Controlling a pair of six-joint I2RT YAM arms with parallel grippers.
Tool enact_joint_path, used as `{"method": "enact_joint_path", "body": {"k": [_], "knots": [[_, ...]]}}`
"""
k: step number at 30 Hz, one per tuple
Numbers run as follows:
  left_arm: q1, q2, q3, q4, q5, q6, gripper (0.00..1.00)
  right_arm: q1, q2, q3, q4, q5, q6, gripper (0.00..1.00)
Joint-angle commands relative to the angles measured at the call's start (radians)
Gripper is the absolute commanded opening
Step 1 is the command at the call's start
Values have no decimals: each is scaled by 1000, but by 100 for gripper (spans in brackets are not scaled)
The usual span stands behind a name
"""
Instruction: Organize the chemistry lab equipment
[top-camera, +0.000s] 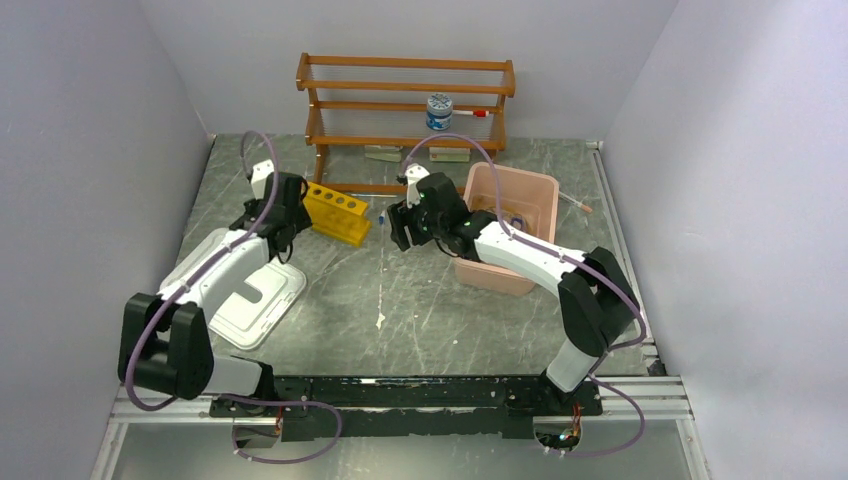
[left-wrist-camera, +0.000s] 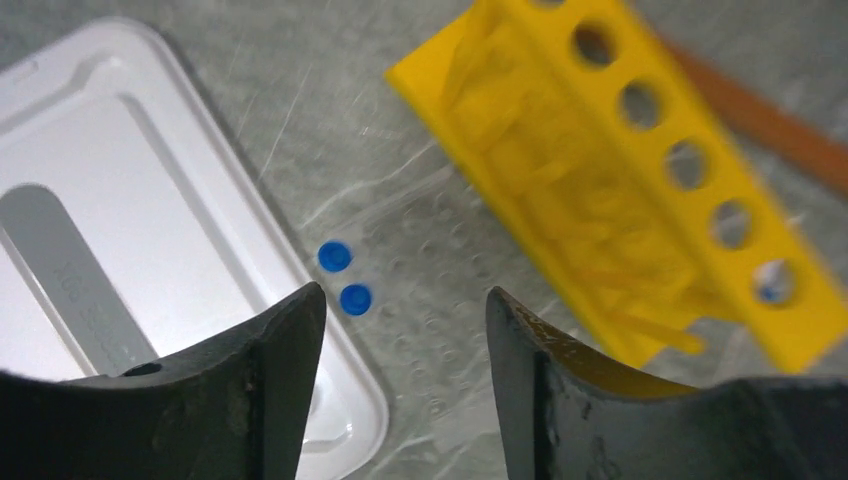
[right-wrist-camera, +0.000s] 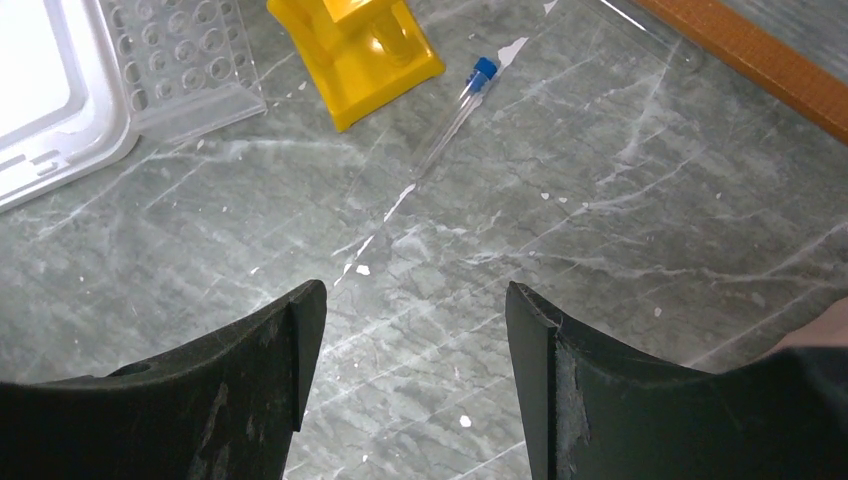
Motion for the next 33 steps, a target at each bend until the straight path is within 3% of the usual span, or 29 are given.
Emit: {"method": "enact_joint_path", "body": {"k": [1, 8, 16, 33], "knots": [[6, -51, 144, -114, 45, -32, 66, -5, 35, 46, 21, 34, 23, 69], [6, -82, 252, -115, 160, 32, 73, -4, 234, 206, -58, 215, 150, 68], [6, -80, 336, -93, 401, 85, 75, 23, 442, 398, -118, 240, 239, 65], [6, -116, 336, -132, 412, 93, 74, 111, 607, 474, -193, 429, 257, 47]]}}
